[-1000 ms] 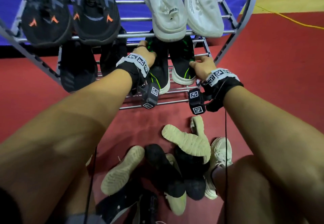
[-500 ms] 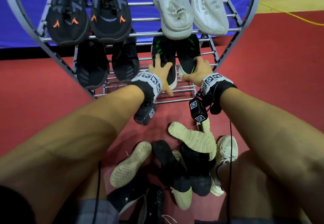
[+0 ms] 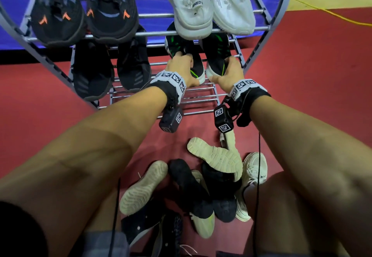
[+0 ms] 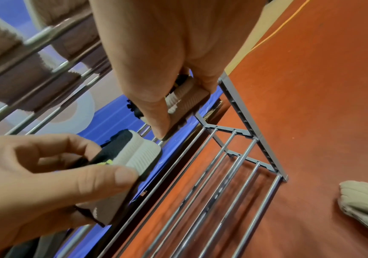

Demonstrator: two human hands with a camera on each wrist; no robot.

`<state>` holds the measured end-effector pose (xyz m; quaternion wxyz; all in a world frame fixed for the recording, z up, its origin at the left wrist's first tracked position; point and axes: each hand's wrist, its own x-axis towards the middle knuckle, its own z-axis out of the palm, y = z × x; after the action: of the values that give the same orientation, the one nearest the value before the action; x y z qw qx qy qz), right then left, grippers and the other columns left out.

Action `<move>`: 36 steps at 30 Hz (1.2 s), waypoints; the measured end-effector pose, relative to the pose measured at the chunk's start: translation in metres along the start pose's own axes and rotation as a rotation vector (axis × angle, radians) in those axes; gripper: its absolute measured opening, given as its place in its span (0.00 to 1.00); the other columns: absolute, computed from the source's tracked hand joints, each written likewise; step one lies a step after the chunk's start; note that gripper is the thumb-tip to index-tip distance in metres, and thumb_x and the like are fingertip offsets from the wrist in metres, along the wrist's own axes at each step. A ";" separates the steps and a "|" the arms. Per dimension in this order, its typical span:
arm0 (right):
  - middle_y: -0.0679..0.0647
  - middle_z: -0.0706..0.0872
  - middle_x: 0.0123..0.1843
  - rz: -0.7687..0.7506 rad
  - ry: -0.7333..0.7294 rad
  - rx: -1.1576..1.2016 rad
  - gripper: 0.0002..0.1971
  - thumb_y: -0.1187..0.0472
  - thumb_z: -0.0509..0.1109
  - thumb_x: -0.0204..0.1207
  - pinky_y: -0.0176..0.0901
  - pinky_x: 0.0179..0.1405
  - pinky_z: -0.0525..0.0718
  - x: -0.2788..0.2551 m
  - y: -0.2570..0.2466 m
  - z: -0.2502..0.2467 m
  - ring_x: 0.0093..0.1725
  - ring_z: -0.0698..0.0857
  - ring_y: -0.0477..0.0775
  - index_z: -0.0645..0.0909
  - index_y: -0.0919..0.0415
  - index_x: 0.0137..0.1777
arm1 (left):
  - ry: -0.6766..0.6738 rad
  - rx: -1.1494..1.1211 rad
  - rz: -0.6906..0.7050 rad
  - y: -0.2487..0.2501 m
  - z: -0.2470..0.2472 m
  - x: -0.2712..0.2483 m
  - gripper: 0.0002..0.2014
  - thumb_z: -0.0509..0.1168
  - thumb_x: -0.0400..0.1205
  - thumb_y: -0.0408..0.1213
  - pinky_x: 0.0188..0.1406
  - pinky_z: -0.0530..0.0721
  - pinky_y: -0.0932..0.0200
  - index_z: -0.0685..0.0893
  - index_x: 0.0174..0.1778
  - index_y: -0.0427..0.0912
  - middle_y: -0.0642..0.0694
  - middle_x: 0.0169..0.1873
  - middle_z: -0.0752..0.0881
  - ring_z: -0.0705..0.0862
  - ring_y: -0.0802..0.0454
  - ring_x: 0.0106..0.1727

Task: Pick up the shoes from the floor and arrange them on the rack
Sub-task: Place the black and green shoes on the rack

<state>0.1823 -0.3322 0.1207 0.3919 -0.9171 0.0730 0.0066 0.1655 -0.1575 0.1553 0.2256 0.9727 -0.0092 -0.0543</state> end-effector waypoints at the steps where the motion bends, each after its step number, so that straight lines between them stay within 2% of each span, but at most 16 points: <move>1: 0.57 0.76 0.68 -0.001 -0.004 0.004 0.36 0.57 0.83 0.63 0.45 0.63 0.80 0.001 0.000 0.000 0.61 0.81 0.56 0.71 0.62 0.70 | 0.016 0.006 -0.003 0.000 -0.001 0.004 0.23 0.79 0.62 0.46 0.43 0.78 0.55 0.78 0.47 0.43 0.42 0.55 0.79 0.82 0.40 0.51; 6: 0.58 0.70 0.72 -0.019 -0.019 0.012 0.38 0.59 0.81 0.66 0.41 0.68 0.75 0.008 0.001 -0.002 0.67 0.77 0.55 0.68 0.62 0.74 | 0.048 -0.004 -0.022 -0.006 0.000 0.013 0.26 0.80 0.62 0.46 0.43 0.77 0.55 0.79 0.52 0.41 0.40 0.56 0.79 0.82 0.39 0.52; 9: 0.59 0.67 0.74 -0.040 -0.063 -0.075 0.38 0.58 0.79 0.68 0.37 0.67 0.71 0.011 0.004 -0.004 0.70 0.75 0.58 0.66 0.59 0.77 | 0.067 -0.032 -0.024 -0.006 0.001 0.016 0.28 0.79 0.62 0.45 0.52 0.83 0.50 0.79 0.55 0.41 0.39 0.60 0.78 0.81 0.37 0.56; 10: 0.60 0.68 0.74 -0.052 -0.062 -0.120 0.38 0.56 0.79 0.68 0.40 0.68 0.71 0.011 0.003 -0.004 0.71 0.74 0.59 0.66 0.57 0.77 | 0.066 -0.030 -0.022 -0.006 0.001 0.016 0.28 0.79 0.63 0.45 0.55 0.83 0.48 0.78 0.57 0.42 0.39 0.61 0.77 0.81 0.37 0.57; 13: 0.60 0.68 0.74 -0.056 -0.048 -0.239 0.39 0.47 0.76 0.66 0.54 0.74 0.72 0.013 0.001 -0.003 0.75 0.69 0.63 0.65 0.49 0.77 | 0.044 0.004 -0.016 -0.005 0.003 0.017 0.31 0.78 0.64 0.45 0.58 0.83 0.44 0.77 0.61 0.42 0.38 0.63 0.76 0.80 0.35 0.60; 14: 0.60 0.68 0.74 -0.065 -0.042 -0.235 0.40 0.45 0.75 0.65 0.56 0.73 0.73 0.013 0.002 -0.002 0.75 0.69 0.63 0.65 0.49 0.78 | 0.047 0.007 -0.013 -0.005 0.004 0.016 0.31 0.78 0.65 0.45 0.58 0.83 0.44 0.76 0.62 0.42 0.37 0.64 0.76 0.80 0.34 0.59; 17: 0.60 0.69 0.70 -0.111 0.015 -0.140 0.37 0.45 0.74 0.68 0.48 0.71 0.75 0.012 0.004 0.001 0.69 0.75 0.62 0.68 0.53 0.77 | 0.068 0.009 -0.003 -0.007 0.005 0.015 0.26 0.77 0.67 0.44 0.57 0.82 0.47 0.77 0.58 0.41 0.38 0.63 0.76 0.79 0.35 0.58; 19: 0.61 0.69 0.71 -0.145 0.036 -0.145 0.36 0.46 0.73 0.70 0.46 0.71 0.74 0.009 0.005 0.003 0.69 0.75 0.62 0.68 0.54 0.78 | 0.068 0.029 0.006 -0.009 0.005 0.014 0.25 0.77 0.69 0.43 0.57 0.81 0.48 0.78 0.58 0.41 0.38 0.63 0.76 0.79 0.36 0.60; 22: 0.64 0.65 0.76 -0.185 0.047 -0.269 0.39 0.47 0.72 0.71 0.51 0.75 0.71 0.003 0.003 0.002 0.75 0.69 0.66 0.64 0.57 0.81 | 0.048 0.079 0.034 -0.010 0.005 0.009 0.26 0.75 0.73 0.41 0.61 0.80 0.48 0.77 0.66 0.42 0.37 0.68 0.73 0.75 0.37 0.66; 25: 0.64 0.56 0.83 -0.211 -0.010 -0.442 0.44 0.53 0.75 0.69 0.56 0.80 0.63 -0.005 0.000 -0.004 0.81 0.59 0.67 0.58 0.59 0.83 | 0.010 0.129 0.066 -0.012 0.002 -0.003 0.32 0.76 0.73 0.42 0.68 0.78 0.46 0.74 0.73 0.44 0.36 0.74 0.67 0.69 0.37 0.73; 29: 0.63 0.60 0.83 -0.290 -0.033 -0.523 0.40 0.55 0.76 0.67 0.61 0.78 0.66 -0.022 -0.003 -0.012 0.80 0.62 0.68 0.66 0.61 0.79 | -0.009 0.158 0.123 -0.017 -0.005 -0.026 0.30 0.75 0.74 0.42 0.69 0.77 0.43 0.76 0.71 0.44 0.38 0.79 0.61 0.66 0.37 0.75; 33: 0.60 0.68 0.77 -0.313 -0.020 -0.517 0.32 0.60 0.74 0.69 0.57 0.72 0.72 -0.053 -0.013 -0.017 0.75 0.68 0.67 0.72 0.63 0.74 | -0.015 0.173 0.145 -0.022 -0.015 -0.059 0.27 0.73 0.76 0.41 0.61 0.80 0.46 0.76 0.70 0.43 0.41 0.72 0.70 0.71 0.39 0.71; 36: 0.58 0.72 0.74 -0.297 -0.019 -0.499 0.30 0.60 0.72 0.71 0.56 0.67 0.74 -0.077 -0.018 -0.011 0.73 0.70 0.64 0.73 0.61 0.74 | -0.080 0.201 0.152 -0.027 -0.018 -0.080 0.24 0.71 0.77 0.43 0.62 0.79 0.46 0.77 0.69 0.42 0.40 0.65 0.79 0.78 0.39 0.66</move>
<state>0.1086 -0.3179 0.1467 0.1517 -0.9857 -0.0695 -0.0244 0.0880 -0.1225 0.1677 0.1299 0.9839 -0.0972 -0.0746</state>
